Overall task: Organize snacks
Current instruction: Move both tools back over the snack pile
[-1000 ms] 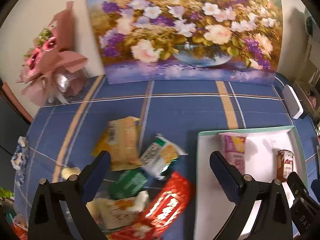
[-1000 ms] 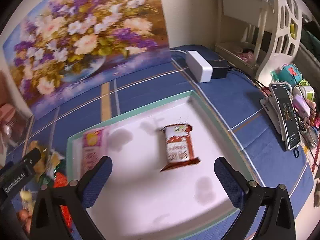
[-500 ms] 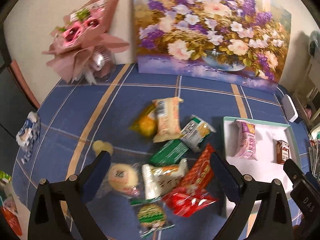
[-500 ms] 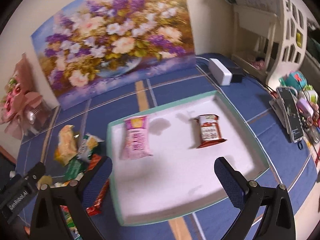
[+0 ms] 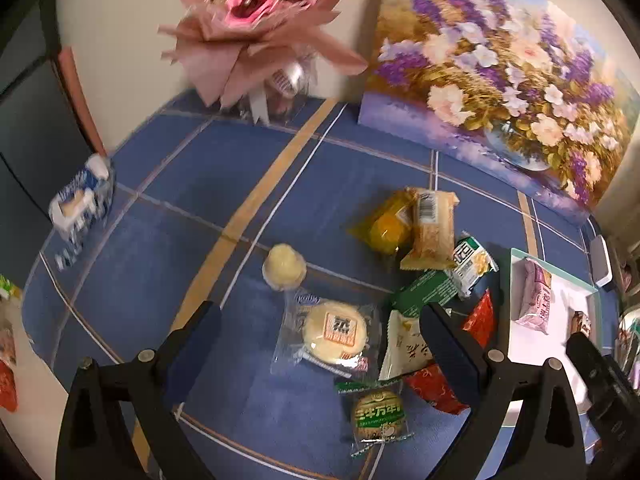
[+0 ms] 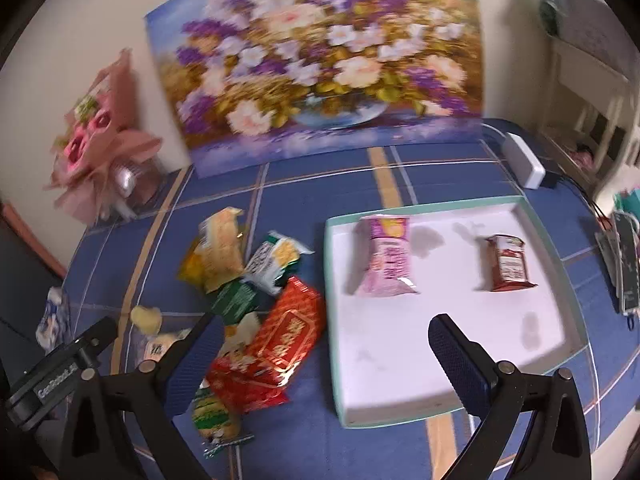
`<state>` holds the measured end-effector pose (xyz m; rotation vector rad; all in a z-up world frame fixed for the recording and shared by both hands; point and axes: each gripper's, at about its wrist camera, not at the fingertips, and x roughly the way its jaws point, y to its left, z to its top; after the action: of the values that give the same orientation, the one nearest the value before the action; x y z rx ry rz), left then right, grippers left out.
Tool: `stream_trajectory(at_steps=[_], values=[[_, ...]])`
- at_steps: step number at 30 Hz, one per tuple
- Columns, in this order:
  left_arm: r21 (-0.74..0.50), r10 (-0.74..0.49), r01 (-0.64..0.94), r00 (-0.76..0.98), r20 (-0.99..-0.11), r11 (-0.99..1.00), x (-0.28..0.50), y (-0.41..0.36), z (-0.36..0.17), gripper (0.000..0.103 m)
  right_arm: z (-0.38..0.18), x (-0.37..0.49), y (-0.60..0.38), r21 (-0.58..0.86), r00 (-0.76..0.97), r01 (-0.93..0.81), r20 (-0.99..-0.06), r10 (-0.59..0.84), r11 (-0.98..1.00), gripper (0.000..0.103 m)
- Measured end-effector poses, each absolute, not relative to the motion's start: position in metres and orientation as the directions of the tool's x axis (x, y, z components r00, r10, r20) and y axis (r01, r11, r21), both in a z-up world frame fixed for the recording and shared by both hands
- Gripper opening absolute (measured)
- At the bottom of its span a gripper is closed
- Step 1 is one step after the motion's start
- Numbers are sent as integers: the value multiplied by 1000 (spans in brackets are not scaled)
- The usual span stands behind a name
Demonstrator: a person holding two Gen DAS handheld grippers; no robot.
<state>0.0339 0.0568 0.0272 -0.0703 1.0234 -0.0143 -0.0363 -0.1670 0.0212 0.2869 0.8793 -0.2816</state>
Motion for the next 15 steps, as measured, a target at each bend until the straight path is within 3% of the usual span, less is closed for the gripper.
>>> stream_trajectory(at_steps=[15], values=[[-117, -77, -116, 302, -950, 986, 26, 68, -46, 99, -36, -23, -141, 129, 445, 312, -895, -24, 941, 103]])
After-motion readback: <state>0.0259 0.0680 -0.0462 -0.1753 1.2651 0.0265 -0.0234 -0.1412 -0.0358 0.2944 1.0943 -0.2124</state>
